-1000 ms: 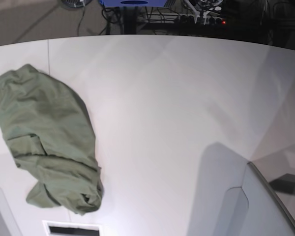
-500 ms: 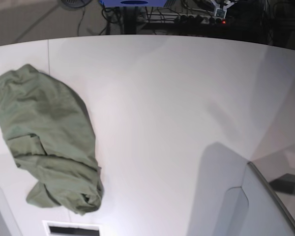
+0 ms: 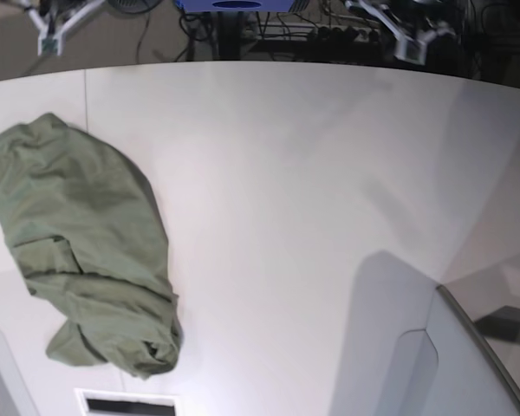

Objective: Layout the t-shirt on the table in an organized manner, then fold the t-shirt properly

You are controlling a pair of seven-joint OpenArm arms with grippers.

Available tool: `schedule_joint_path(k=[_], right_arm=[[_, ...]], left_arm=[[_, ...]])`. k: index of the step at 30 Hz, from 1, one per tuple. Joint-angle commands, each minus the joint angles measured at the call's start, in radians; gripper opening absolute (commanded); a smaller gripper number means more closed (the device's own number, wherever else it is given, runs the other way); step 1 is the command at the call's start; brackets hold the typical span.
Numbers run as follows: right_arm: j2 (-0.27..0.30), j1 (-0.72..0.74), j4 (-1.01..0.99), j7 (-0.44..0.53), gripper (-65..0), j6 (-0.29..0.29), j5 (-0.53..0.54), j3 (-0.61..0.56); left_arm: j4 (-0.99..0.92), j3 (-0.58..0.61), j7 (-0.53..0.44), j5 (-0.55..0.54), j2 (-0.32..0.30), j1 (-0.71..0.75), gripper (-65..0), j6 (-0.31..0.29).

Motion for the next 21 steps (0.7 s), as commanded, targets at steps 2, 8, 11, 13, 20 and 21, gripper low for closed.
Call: schedule_joint_path(k=[2, 8, 11, 13, 20, 21], right_arm=[[0.021, 0.028, 0.074, 0.009, -65.0, 0.0, -0.001, 0.004], [0.13, 0.284, 0.103, -0.089, -65.0, 0.002, -0.001, -0.087], [0.173, 0.497, 0.086, -0.261, -64.8, 0.002, -0.001, -0.147], [0.198, 0.655, 0.044, -0.37, -63.6, 0.003, 0.001, -0.203], [0.207, 1.086, -0.29, -0.415, -39.2, 0.003, 0.001, -0.457], [0.205, 1.129, -0.351, -0.384, -35.7, 0.003, 0.001, -0.489]], left_arm=[[0.131, -0.019, 0.097, -0.045, -0.007, -0.043, -65.0, -0.002], [0.269, -0.022, 0.481, -0.095, 0.001, -0.299, -65.0, -0.002], [0.266, -0.021, 0.537, -0.095, 0.009, -0.368, -65.0, -0.002], [0.266, -0.03, 0.534, -0.089, 0.018, -0.378, -65.0, -0.002], [0.217, -0.033, 0.534, -0.088, 0.016, -0.382, -65.0, -0.002], [0.206, -0.033, 0.534, -0.088, 0.015, -0.382, -65.0, -0.002]])
